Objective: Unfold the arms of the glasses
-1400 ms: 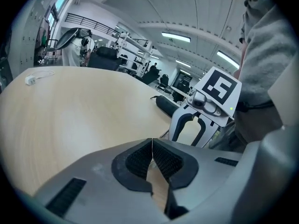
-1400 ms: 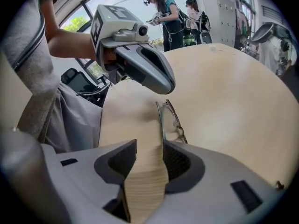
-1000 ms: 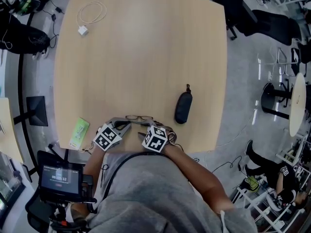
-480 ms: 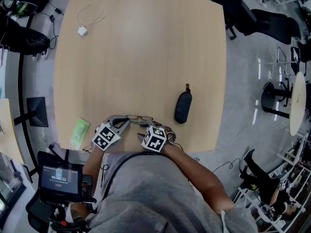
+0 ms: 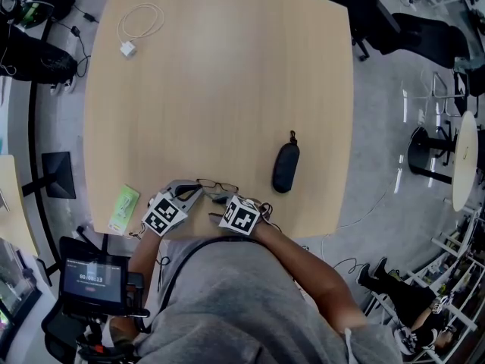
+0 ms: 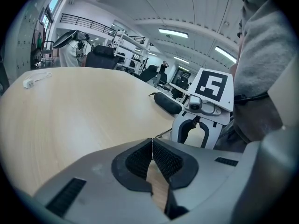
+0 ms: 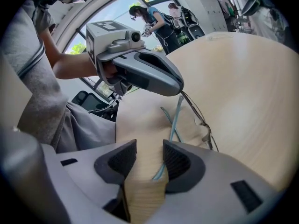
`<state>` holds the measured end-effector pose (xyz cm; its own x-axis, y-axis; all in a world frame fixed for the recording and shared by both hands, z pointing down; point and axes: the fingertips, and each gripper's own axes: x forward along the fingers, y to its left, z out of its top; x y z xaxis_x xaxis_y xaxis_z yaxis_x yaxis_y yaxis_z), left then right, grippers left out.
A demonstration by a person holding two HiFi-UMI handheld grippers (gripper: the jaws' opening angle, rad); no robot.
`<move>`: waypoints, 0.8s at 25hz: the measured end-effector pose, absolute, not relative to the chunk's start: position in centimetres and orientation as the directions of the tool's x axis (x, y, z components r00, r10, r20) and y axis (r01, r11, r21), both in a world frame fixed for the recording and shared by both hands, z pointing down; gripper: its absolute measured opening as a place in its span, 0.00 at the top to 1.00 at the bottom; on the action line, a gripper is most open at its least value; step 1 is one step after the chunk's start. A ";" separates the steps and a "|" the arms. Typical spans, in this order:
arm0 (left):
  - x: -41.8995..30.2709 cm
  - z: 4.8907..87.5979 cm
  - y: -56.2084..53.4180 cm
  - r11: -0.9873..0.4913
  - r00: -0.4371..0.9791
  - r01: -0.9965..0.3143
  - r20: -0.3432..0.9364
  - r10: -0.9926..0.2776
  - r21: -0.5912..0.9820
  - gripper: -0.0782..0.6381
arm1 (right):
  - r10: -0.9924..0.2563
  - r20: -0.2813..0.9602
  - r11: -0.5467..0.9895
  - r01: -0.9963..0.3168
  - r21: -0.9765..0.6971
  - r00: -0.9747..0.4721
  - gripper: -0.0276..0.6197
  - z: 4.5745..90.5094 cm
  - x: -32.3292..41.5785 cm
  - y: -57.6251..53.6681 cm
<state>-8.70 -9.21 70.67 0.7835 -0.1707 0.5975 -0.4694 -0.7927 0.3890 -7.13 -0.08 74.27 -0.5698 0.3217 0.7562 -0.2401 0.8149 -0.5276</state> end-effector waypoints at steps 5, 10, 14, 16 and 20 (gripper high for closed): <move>-8.5 70.8 -9.0 -0.802 0.781 -0.456 0.606 -0.152 0.387 0.88 | 0.365 0.706 0.800 -0.182 -0.571 -0.607 0.71 73.7 -8.2 0.9; -7.8 70.5 -8.3 -0.825 0.786 -0.424 0.604 -0.130 0.374 0.88 | 0.286 0.704 0.832 -0.196 -0.519 -0.650 0.71 72.5 -8.6 -0.6; -7.2 70.5 -7.5 -0.850 0.780 -0.390 0.617 -0.101 0.354 0.88 | 0.224 0.735 0.844 -0.250 -0.475 -0.640 0.71 72.7 -7.7 -2.3; -6.7 70.7 -7.4 -0.859 0.775 -0.379 0.625 -0.091 0.345 0.88 | 0.202 0.751 0.847 -0.273 -0.456 -0.629 0.71 72.8 -7.3 -3.0; -5.3 71.1 -7.2 -0.882 0.772 -0.338 0.633 -0.061 0.327 0.88 | 0.170 0.778 0.850 -0.309 -0.426 -0.605 0.71 73.2 -6.9 -3.9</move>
<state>-5.28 -7.18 71.05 0.7718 -0.0607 0.6329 -0.3379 -0.8824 0.3274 -6.86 -3.89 73.18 -0.6054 0.1698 0.7776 -0.3090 0.8502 -0.4262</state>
